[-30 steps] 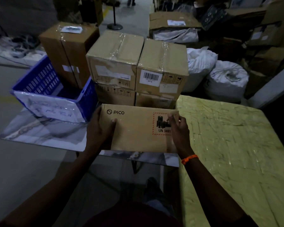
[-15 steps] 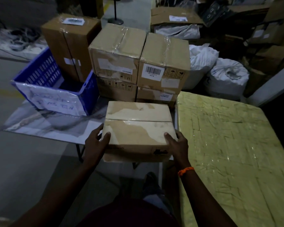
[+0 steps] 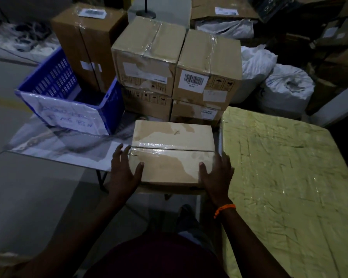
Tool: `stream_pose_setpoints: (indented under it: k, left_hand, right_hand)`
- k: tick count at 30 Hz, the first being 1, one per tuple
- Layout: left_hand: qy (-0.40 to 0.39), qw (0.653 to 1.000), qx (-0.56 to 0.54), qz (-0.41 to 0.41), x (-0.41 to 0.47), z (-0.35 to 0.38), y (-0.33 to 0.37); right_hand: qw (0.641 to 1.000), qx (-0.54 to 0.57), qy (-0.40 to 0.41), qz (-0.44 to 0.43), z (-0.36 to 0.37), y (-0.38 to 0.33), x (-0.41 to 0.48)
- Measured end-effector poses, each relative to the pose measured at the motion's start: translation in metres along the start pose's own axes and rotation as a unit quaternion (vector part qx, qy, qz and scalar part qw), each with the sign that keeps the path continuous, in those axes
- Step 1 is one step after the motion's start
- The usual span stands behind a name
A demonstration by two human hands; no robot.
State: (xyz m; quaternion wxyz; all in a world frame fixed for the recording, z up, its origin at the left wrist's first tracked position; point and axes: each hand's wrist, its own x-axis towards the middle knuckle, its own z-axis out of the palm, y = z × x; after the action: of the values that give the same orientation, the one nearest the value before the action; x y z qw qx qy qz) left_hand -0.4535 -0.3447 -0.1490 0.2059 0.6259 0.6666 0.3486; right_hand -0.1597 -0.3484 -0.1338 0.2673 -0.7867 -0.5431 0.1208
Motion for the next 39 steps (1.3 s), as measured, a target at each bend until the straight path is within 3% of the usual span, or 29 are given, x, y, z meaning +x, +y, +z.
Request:
stream_pose_setpoints:
  k: [5, 8, 11, 17, 29, 39]
  left_hand:
    - [-0.1, 0.978, 0.141, 0.119, 0.037, 0.011, 0.03]
    - [-0.159, 0.961, 0.177, 0.142, 0.055, 0.023, 0.05]
    - [-0.202, 0.95, 0.19, 0.142, 0.069, 0.037, 0.056]
    - [-0.191, 0.938, 0.237, 0.164, 0.07, 0.052, 0.049]
    - [-0.242, 0.924, 0.255, 0.15, 0.072, 0.043, 0.049]
    - [-0.2, 0.923, 0.284, 0.166, 0.036, 0.024, 0.011]
  right_hand:
    - [0.986, -0.044, -0.068, -0.143, 0.023, -0.034, 0.024]
    - [0.975, -0.057, -0.136, -0.168, 0.035, -0.055, 0.04]
    - [0.964, -0.103, -0.154, -0.193, 0.046, -0.066, 0.051]
    - [0.955, -0.115, -0.173, -0.214, 0.052, -0.065, 0.053]
    - [0.94, -0.14, -0.203, -0.234, 0.046, -0.052, 0.053]
    - [0.935, -0.207, -0.157, -0.24, 0.031, -0.01, 0.028]
